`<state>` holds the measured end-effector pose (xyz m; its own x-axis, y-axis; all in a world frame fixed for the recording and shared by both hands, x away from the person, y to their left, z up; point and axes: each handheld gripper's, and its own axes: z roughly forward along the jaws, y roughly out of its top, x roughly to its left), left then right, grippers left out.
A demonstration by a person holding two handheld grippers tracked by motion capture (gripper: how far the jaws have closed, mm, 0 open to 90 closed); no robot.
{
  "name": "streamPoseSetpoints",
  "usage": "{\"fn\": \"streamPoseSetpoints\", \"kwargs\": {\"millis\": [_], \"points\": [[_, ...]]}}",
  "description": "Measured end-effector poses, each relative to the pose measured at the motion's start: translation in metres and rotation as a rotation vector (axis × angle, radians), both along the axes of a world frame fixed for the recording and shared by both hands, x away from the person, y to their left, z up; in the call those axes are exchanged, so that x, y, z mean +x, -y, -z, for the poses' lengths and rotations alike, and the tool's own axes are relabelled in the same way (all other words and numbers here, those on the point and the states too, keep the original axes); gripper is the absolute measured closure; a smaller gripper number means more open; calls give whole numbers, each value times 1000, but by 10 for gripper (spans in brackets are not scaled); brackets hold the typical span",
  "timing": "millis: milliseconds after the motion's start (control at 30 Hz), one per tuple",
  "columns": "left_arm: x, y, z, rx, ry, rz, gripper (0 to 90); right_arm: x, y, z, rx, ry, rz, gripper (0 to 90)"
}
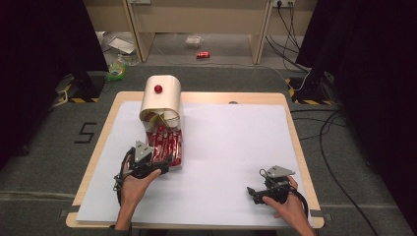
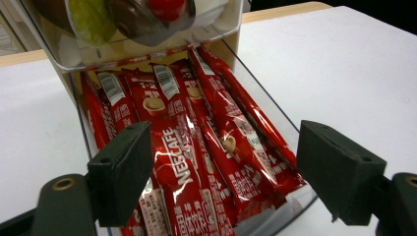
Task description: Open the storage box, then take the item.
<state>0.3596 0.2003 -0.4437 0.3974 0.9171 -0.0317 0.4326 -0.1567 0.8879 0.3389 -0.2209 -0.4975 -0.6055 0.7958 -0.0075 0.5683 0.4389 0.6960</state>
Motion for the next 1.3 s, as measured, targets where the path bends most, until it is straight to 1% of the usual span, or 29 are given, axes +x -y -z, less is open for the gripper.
{"fn": "streamPoseSetpoints", "kwargs": {"millis": [167, 300, 433, 600, 667, 733, 767, 800, 1033, 1100, 1167, 1300], "points": [[5, -2, 1, -8, -1, -11, 240, 0, 0, 0, 0, -1, 0, 17], [7, -3, 2, -2, 0, -15, 265, 0, 0, 0, 0, -1, 0, 17], [9, -4, 2, -13, -2, -20, 286, 0, 0, 0, 0, -2, 1, 17], [12, -7, 4, -15, -2, -29, 327, 0, 0, 0, 0, -1, 0, 17], [13, -8, 5, -14, -7, -33, 356, 0, 0, 0, 0, -1, 0, 17], [14, -9, 5, -18, -11, -32, 375, 0, 0, 0, 0, 0, -1, 17], [16, -11, 7, -34, -16, -31, 385, 0, 0, 0, 0, 0, -1, 17], [17, -12, 8, -40, -17, -34, 393, 0, 0, 0, 0, 0, -1, 17], [19, -12, 10, -39, -21, -32, 457, 0, 0, 0, 0, -2, 0, 17], [20, -11, 11, -30, -20, -28, 487, 0, 0, 0, 0, -1, -1, 17], [19, -11, 12, -22, -17, -34, 514, 0, 0, 0, 0, -2, 0, 17], [19, -12, 12, -25, -14, -34, 562, 0, 0, 0, -1, 0, -1, 17]]}}
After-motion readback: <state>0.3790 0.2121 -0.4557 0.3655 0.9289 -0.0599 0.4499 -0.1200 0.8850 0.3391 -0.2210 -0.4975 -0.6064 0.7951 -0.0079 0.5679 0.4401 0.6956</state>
